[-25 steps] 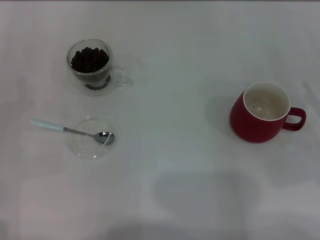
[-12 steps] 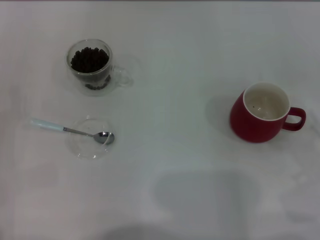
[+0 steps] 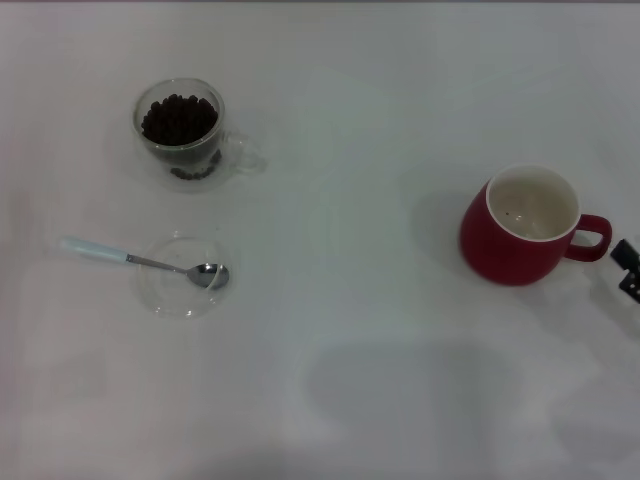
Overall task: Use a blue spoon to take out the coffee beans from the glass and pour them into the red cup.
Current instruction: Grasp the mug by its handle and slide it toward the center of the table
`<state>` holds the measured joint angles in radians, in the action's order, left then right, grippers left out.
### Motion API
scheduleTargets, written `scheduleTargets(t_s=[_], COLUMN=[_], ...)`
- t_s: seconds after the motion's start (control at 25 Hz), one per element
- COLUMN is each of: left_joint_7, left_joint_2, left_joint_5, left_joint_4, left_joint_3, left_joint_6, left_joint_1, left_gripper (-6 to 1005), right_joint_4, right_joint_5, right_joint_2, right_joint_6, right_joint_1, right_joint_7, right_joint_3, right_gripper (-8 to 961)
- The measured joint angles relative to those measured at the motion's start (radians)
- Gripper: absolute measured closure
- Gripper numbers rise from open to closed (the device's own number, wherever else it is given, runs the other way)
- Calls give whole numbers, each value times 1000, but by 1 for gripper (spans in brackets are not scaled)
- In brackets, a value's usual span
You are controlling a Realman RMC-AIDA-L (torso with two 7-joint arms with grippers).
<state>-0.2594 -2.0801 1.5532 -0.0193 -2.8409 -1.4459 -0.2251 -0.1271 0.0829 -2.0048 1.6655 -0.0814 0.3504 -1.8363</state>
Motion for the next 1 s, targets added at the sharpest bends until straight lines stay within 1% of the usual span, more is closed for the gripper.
scheduleTargets(t_s=[0.24, 0.44, 0.48, 0.68, 0.96, 1.0], left_joint_7=[0, 0, 0, 0, 3, 9], left_joint_2=[0, 0, 0, 0, 0, 0], left_joint_5=[-2, -2, -2, -1, -1, 1], left_joint_4=[0, -1, -1, -1, -3, -2], left_joint_3=[0, 0, 0, 2, 5, 5], left_joint_6=[-24, -27, -27, -27, -25, -23], left_joint_1=[9, 8, 7, 3, 1, 1], left_gripper=[376, 375, 375, 374, 375, 375], right_joint_4=[15, 61, 81, 109, 115, 115], right_joint_5=[0, 0, 0, 0, -10, -11], right_joint_2=[-6, -6, -6, -7, -8, -8], right_joint_6=[-50, -117, -147, -193, -225, -227], right_joint_1=[-11, -14, -16, -18, -18, -18], right_joint_7=[-3, -5, -11, -24, -46, -50], right_joint_3=[-31, -42, -49, -54, -46, -45], right_gripper=[90, 92, 92, 94, 97, 123])
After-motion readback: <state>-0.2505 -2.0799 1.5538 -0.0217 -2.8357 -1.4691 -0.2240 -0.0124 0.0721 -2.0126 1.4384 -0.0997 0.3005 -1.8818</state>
